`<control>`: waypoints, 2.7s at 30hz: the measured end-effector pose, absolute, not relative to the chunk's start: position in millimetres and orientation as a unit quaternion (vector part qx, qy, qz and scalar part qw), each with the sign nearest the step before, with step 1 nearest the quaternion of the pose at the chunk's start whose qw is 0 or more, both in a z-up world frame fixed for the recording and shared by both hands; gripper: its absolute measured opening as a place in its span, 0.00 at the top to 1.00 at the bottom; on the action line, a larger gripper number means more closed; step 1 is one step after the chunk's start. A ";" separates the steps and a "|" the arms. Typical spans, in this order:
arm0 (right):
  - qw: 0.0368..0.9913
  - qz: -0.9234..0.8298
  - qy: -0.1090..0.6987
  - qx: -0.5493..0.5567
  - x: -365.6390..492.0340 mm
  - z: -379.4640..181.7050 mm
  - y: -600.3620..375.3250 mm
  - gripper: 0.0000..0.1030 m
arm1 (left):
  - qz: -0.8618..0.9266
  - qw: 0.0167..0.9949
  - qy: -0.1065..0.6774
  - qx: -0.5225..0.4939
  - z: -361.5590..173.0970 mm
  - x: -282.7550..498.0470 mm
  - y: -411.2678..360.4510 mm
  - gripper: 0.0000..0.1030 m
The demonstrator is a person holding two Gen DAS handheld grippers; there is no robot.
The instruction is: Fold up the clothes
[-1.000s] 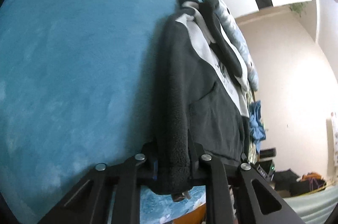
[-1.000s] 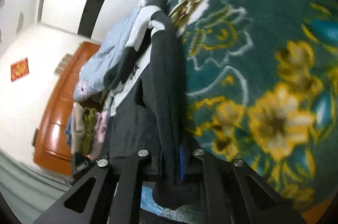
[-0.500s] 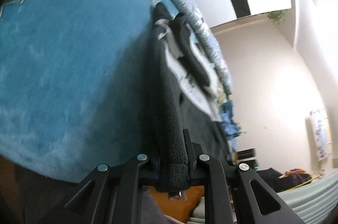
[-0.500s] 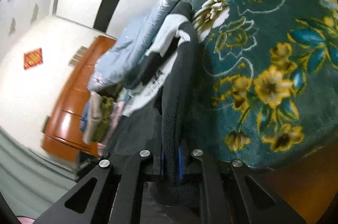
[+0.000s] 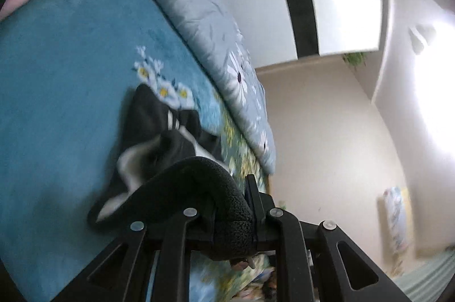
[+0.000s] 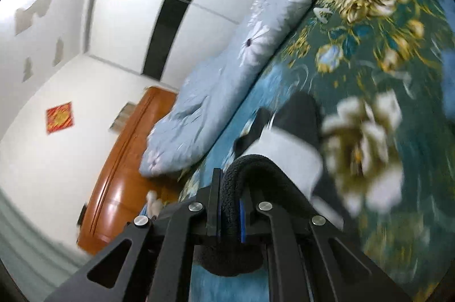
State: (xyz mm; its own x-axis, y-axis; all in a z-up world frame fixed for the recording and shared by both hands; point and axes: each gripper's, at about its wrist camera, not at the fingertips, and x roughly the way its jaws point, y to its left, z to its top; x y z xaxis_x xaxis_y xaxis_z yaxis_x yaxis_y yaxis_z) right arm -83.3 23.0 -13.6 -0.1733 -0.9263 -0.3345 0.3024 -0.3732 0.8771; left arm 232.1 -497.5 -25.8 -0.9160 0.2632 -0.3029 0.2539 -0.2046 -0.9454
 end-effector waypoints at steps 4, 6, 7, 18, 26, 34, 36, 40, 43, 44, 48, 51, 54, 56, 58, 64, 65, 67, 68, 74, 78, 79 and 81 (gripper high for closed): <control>0.394 -0.693 -0.333 0.503 -140.8 -29.9 -23.6 0.91 | 0.742 -0.045 -0.622 -0.245 -46.8 180.1 -529.4 0.82; 0.369 -0.695 -0.330 0.520 -160.0 -45.8 -40.2 0.91 | 0.733 -0.058 -0.627 -0.256 -66.8 159.8 -542.5 0.82; 0.359 -0.696 -0.328 0.528 -168.9 -54.4 -48.2 0.91 | 0.727 -0.063 -0.632 -0.261 -77.3 151.5 -548.9 0.82; 0.350 -0.716 -0.299 0.525 -176.5 -68.6 -47.0 0.81 | 0.677 -0.005 -0.715 -0.174 -115.5 148.9 -566.9 0.35; 0.374 -0.739 -0.289 0.479 -161.4 -40.7 -22.6 0.31 | 0.740 -0.061 -0.635 -0.212 -59.5 186.8 -555.5 0.31; 0.359 -0.719 -0.287 0.522 -104.0 -82.2 37.0 0.31 | 0.753 -0.129 -0.568 -0.306 -95.0 271.1 -481.6 0.31; 0.363 -0.695 -0.316 0.534 -84.9 -101.3 49.9 0.31 | 0.728 -0.149 -0.598 -0.301 -115.6 290.1 -468.6 0.31; 0.385 -0.700 -0.301 0.521 -66.9 -104.8 36.2 0.30 | 0.722 -0.143 -0.603 -0.308 -120.7 277.4 -448.7 0.31; 0.403 -0.681 -0.327 0.517 -67.1 -106.2 17.6 0.30 | 0.727 -0.121 -0.604 -0.305 -120.9 255.4 -441.9 0.31; 0.404 -0.673 -0.341 0.517 -67.9 -108.4 11.1 0.30 | 0.725 -0.137 -0.601 -0.307 -123.7 249.5 -441.7 0.31; 0.351 -0.701 -0.374 0.496 -66.7 -114.1 -4.3 0.30 | 0.725 -0.147 -0.611 -0.283 -128.4 245.2 -442.6 0.31; 0.330 -0.724 -0.374 0.476 -62.6 -111.9 -14.4 0.30 | 0.731 -0.148 -0.604 -0.281 -126.1 242.6 -442.1 0.31; 0.325 -0.727 -0.383 0.468 -59.8 -108.6 -22.9 0.29 | 0.728 -0.151 -0.612 -0.269 -126.6 241.5 -444.4 0.31; 0.318 -0.724 -0.393 0.469 -58.0 -108.1 -25.0 0.34 | 0.724 -0.156 -0.619 -0.262 -126.9 244.2 -444.1 0.42; 0.313 -0.717 -0.404 0.475 -56.8 -110.4 -21.0 0.53 | 0.721 -0.162 -0.621 -0.259 -125.2 249.1 -442.7 0.61; 0.338 -0.689 -0.421 0.483 -44.8 -103.9 -13.2 0.64 | 0.733 -0.179 -0.604 -0.258 -102.9 265.7 -427.9 0.72; 0.344 -0.690 -0.417 0.481 -38.3 -100.0 -10.2 0.64 | 0.737 -0.179 -0.598 -0.259 -98.2 271.7 -422.9 0.72; 0.355 -0.692 -0.410 0.477 -25.3 -92.8 -3.8 0.64 | 0.747 -0.171 -0.588 -0.261 -90.8 290.0 -409.6 0.72; 0.358 -0.690 -0.411 0.477 -17.5 -91.6 1.7 0.64 | 0.750 -0.165 -0.584 -0.262 -88.4 299.8 -402.8 0.72; 0.385 -0.677 -0.393 0.490 51.8 -92.3 47.9 0.64 | 0.780 -0.132 -0.555 -0.258 -76.8 384.2 -357.9 0.72; 0.385 -0.678 -0.371 0.504 83.7 -106.7 66.2 0.64 | 0.782 -0.138 -0.541 -0.277 -87.6 397.9 -348.7 0.72; 0.378 -0.674 -0.379 0.509 84.7 -112.9 67.4 0.64 | 0.776 -0.138 -0.548 -0.279 -93.4 398.5 -350.1 0.71; 0.372 -0.669 -0.391 0.511 86.1 -119.7 68.7 0.64 | 0.770 -0.136 -0.557 -0.280 -101.5 400.2 -352.4 0.69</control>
State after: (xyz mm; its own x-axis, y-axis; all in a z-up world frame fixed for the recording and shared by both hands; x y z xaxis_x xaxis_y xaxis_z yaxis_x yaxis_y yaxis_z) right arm 86.1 68.7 -119.7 -0.2009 -0.8970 -0.3937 0.0985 -0.4184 0.9029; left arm 400.2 -352.4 -101.5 -0.8064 0.1019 -0.5825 0.5215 -0.3418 -0.7818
